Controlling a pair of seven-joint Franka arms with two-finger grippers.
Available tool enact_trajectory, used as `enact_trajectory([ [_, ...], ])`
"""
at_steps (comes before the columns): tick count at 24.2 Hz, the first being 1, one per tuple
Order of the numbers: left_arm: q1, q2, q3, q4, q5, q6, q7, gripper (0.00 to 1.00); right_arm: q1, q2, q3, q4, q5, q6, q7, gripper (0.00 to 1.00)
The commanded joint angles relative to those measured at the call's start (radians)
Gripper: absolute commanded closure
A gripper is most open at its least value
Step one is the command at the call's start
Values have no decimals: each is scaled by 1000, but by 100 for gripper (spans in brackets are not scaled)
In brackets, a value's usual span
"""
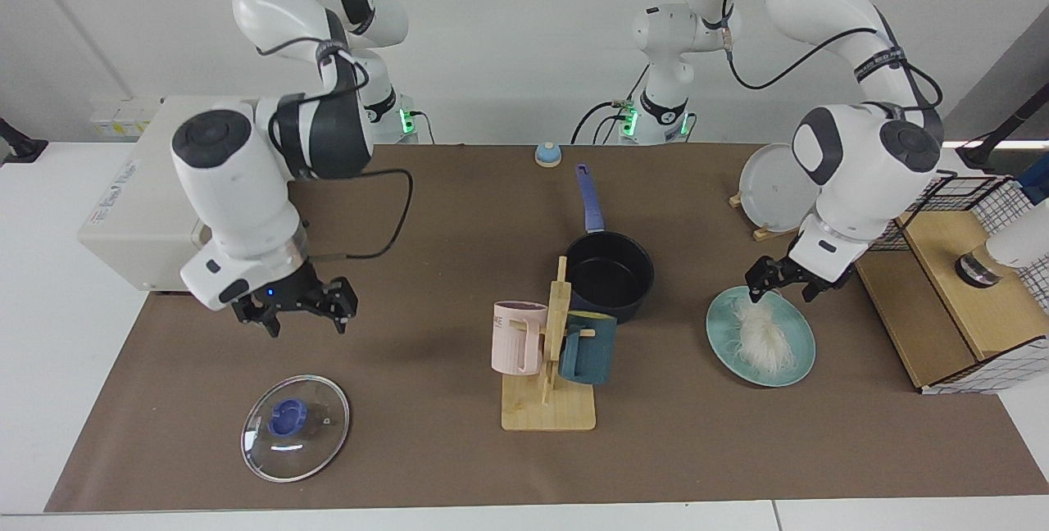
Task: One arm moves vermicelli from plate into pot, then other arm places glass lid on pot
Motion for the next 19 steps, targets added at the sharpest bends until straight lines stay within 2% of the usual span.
enact_trajectory([
  [1, -8, 82, 12, 28, -5, 95, 6, 0, -1, 186, -32, 141, -27, 111, 3, 2],
  [5, -11, 109, 11, -10, -6, 147, 3, 0, -27, 267, -43, 148, -28, 218, -14, 1],
  [11, -17, 109, 11, -78, -2, 198, -20, 0, -81, 266, -29, 139, -21, 243, -101, 1],
  [15, -20, 106, 11, -175, 10, 321, -40, 0, -88, 270, -26, 109, -11, 286, -111, 2],
  [19, -13, 128, 11, -185, 10, 351, -32, 0, -82, 269, -28, 66, 50, 330, -110, 2],
])
